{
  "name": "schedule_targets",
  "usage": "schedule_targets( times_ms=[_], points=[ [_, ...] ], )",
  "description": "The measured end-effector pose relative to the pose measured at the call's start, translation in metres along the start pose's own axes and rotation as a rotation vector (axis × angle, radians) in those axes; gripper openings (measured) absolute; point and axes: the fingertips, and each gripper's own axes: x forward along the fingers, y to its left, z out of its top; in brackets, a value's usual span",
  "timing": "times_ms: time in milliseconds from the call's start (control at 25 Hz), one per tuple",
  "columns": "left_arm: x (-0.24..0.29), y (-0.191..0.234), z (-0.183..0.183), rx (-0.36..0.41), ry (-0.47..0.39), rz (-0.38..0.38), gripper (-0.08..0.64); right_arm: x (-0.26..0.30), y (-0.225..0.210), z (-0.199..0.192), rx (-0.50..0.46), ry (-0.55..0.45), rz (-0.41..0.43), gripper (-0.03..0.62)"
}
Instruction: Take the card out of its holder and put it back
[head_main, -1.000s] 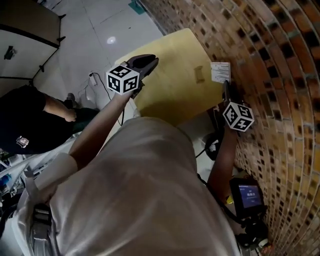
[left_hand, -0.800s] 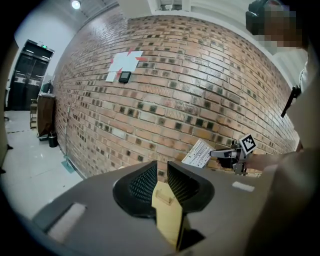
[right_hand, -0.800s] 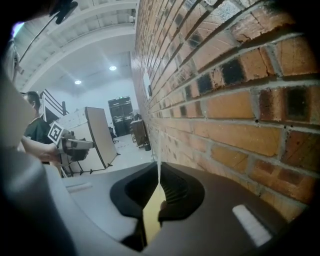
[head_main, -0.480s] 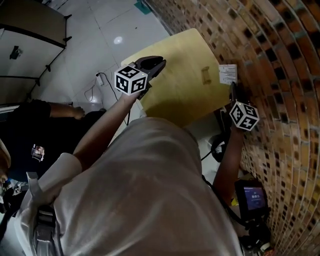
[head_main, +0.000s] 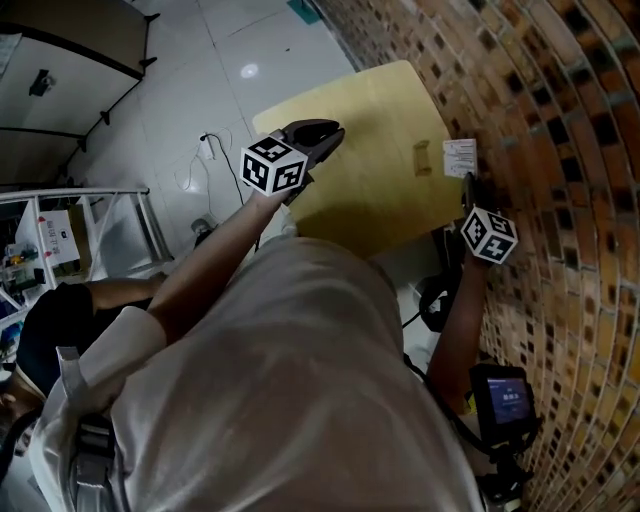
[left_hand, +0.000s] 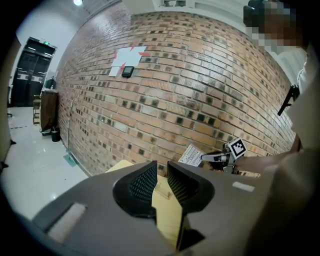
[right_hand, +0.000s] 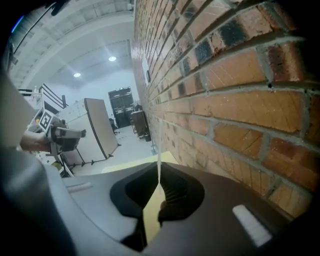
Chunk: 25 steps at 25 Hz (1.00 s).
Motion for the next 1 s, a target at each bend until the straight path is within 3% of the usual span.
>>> schedule_targets(
  times_ms=[1000],
  points=[
    [-0.007, 0.001, -0.016, -0.02, 0.037, 0.06, 0.084, 0.078, -0.017, -0.063, -0.01, 0.149, 0.039, 0.014]
  ],
)
